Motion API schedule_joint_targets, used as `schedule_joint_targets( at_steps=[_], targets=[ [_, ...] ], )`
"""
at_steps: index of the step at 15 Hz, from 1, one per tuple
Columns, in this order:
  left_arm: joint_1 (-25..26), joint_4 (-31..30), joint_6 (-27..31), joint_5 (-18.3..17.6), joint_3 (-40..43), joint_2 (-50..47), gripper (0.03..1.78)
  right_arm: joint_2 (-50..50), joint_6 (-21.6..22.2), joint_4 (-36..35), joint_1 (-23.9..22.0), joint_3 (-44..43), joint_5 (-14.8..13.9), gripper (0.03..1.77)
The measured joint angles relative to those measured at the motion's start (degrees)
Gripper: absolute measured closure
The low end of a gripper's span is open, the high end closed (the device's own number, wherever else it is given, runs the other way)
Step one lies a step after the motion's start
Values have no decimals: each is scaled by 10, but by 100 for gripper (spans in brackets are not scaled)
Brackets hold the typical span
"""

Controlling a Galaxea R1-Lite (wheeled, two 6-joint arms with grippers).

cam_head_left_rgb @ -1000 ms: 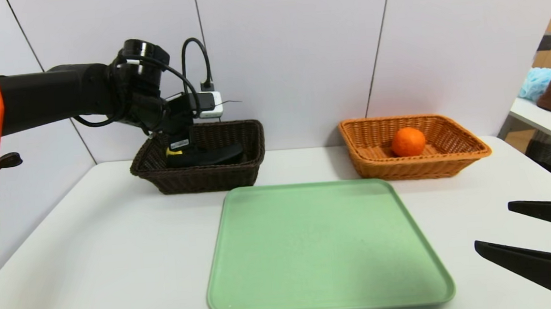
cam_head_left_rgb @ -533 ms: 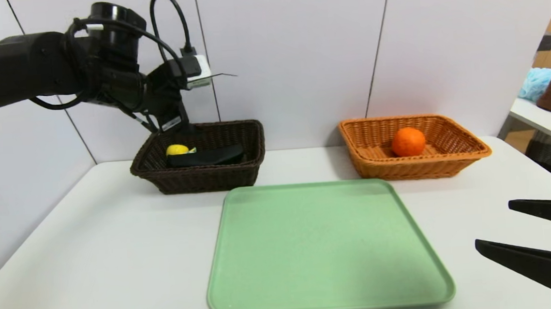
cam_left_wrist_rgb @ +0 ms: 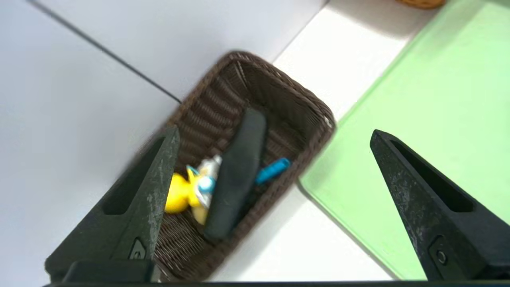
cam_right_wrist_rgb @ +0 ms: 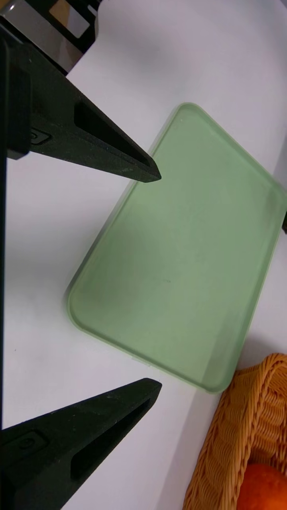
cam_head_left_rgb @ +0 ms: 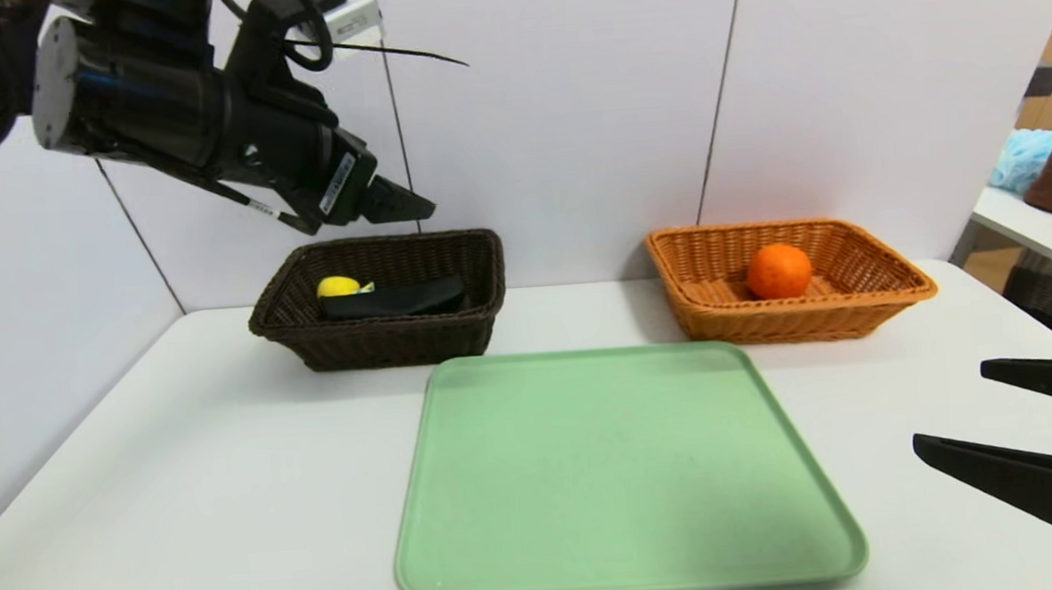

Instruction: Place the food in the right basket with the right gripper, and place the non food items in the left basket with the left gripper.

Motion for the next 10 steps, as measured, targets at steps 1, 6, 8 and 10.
schedule_joint_targets(
  at_steps=[1, 6, 8, 10],
  targets=[
    [-1, 0, -11, 1, 36, -25, 12, 1, -2, 1, -1, 0, -4, 10],
    [24, -36, -56, 5, 257, -178, 12, 8, -12, 2, -33, -7, -19, 10],
    [45, -60, -73, 5, 343, -243, 12, 10, -22, 2, -54, -8, -20, 10],
    [63, -84, -96, 5, 415, -303, 12, 9, -23, 3, -66, -1, -30, 10]
  ],
)
